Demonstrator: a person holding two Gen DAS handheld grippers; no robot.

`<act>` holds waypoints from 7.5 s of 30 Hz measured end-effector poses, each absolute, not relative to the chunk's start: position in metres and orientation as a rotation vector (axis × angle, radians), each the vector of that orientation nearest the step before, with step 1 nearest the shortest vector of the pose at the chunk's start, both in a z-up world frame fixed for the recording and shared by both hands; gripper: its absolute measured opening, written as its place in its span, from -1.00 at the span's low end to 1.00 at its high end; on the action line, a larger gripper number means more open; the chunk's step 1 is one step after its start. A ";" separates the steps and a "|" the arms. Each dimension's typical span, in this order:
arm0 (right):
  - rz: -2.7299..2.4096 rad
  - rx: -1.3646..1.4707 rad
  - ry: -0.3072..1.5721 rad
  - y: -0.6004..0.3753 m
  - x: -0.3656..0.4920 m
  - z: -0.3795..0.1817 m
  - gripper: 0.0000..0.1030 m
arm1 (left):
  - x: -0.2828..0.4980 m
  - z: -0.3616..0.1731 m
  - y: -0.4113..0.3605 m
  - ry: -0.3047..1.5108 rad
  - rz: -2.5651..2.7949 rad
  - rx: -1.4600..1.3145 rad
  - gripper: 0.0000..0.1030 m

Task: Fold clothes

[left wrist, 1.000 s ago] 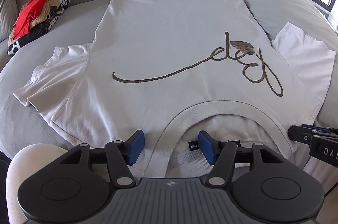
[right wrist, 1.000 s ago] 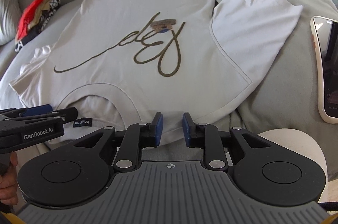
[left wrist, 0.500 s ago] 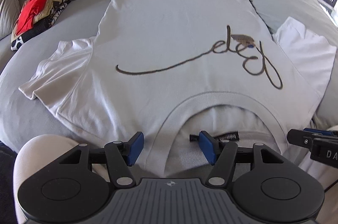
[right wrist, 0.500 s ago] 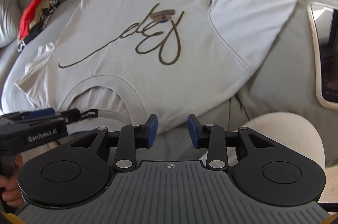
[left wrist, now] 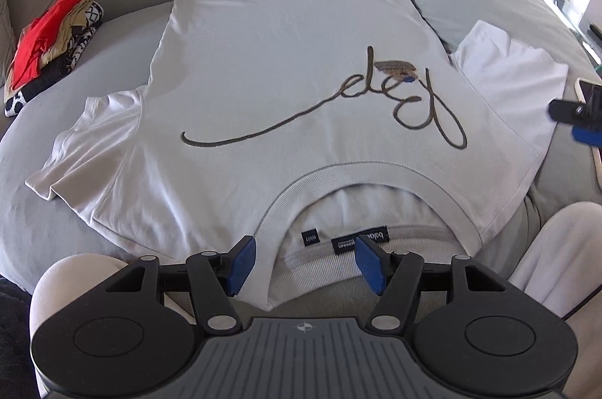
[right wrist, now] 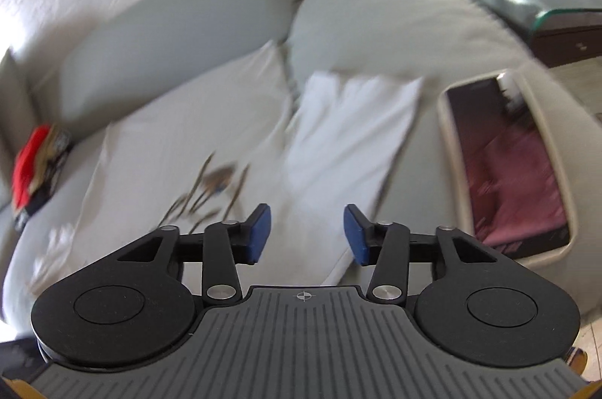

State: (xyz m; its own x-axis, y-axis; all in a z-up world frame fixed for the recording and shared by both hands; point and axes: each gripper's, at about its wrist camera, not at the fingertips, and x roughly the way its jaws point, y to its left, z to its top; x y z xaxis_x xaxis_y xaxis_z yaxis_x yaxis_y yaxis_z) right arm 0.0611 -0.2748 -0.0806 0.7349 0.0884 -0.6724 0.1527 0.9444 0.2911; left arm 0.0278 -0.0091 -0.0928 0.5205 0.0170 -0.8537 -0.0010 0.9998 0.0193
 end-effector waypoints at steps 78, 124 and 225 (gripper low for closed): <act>0.027 0.038 1.034 -0.236 0.100 -0.118 -0.62 | 0.028 -0.101 0.019 1.025 0.028 -0.114 0.17; 0.377 0.169 0.990 -0.133 0.046 -0.059 0.45 | 0.006 -0.058 0.096 0.911 0.107 -0.333 0.20; 0.304 0.494 1.099 -0.203 0.040 -0.105 0.44 | 0.068 -0.106 0.187 0.988 0.170 -0.454 -0.97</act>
